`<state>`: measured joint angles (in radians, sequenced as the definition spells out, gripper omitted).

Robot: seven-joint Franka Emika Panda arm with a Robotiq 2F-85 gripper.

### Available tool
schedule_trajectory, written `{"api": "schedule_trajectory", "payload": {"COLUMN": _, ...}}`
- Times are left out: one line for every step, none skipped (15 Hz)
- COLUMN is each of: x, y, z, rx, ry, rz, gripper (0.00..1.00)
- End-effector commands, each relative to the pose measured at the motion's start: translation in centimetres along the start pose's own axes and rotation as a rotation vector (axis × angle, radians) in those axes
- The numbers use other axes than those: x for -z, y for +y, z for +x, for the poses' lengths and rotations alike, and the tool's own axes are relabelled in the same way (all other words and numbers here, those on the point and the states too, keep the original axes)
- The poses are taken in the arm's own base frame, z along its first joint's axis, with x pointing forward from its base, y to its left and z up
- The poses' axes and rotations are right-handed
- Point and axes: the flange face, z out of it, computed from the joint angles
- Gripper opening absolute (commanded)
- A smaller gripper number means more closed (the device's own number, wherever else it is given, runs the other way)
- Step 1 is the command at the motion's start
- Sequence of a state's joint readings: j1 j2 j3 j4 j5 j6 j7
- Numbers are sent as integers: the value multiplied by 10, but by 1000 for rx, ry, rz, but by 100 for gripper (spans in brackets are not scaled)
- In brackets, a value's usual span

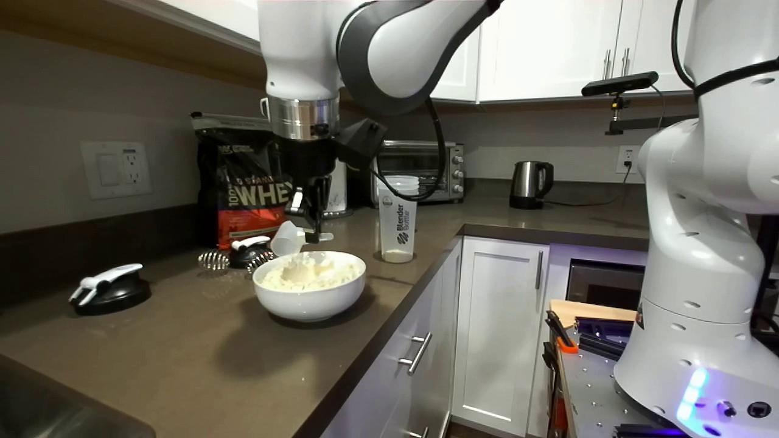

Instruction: Pick up the small scoop and scoop some powder from the bowl and put it in the plastic container to the right.

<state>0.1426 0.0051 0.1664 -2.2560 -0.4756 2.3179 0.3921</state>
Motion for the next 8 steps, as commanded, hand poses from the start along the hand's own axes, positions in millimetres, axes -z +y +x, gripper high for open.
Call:
{"api": "schedule_trajectory", "payload": {"x": 3, "y": -4, "z": 0, "rx": -11, "ry": 12, "rz": -14, "gripper": 3}}
{"api": "schedule_trajectory", "payload": {"x": 3, "y": -5, "z": -1, "rx": -7, "ry": 16, "rz": -18, "gripper": 3}}
{"api": "schedule_trajectory", "payload": {"x": 3, "y": -6, "z": -2, "rx": -2, "ry": 16, "rz": -17, "gripper": 3}}
{"api": "schedule_trajectory", "payload": {"x": 3, "y": -7, "z": -2, "rx": 5, "ry": 16, "rz": -19, "gripper": 3}}
{"api": "schedule_trajectory", "payload": {"x": 2, "y": -8, "z": -3, "rx": 11, "ry": 14, "rz": -20, "gripper": 3}}
{"api": "schedule_trajectory", "payload": {"x": 2, "y": -9, "z": -3, "rx": 18, "ry": 11, "rz": -21, "gripper": 3}}
{"api": "schedule_trajectory", "payload": {"x": 1, "y": -10, "z": -4, "rx": 26, "ry": 12, "rz": -23, "gripper": 4}}
{"api": "schedule_trajectory", "payload": {"x": 0, "y": -12, "z": -5, "rx": 37, "ry": 16, "rz": -28, "gripper": 4}}
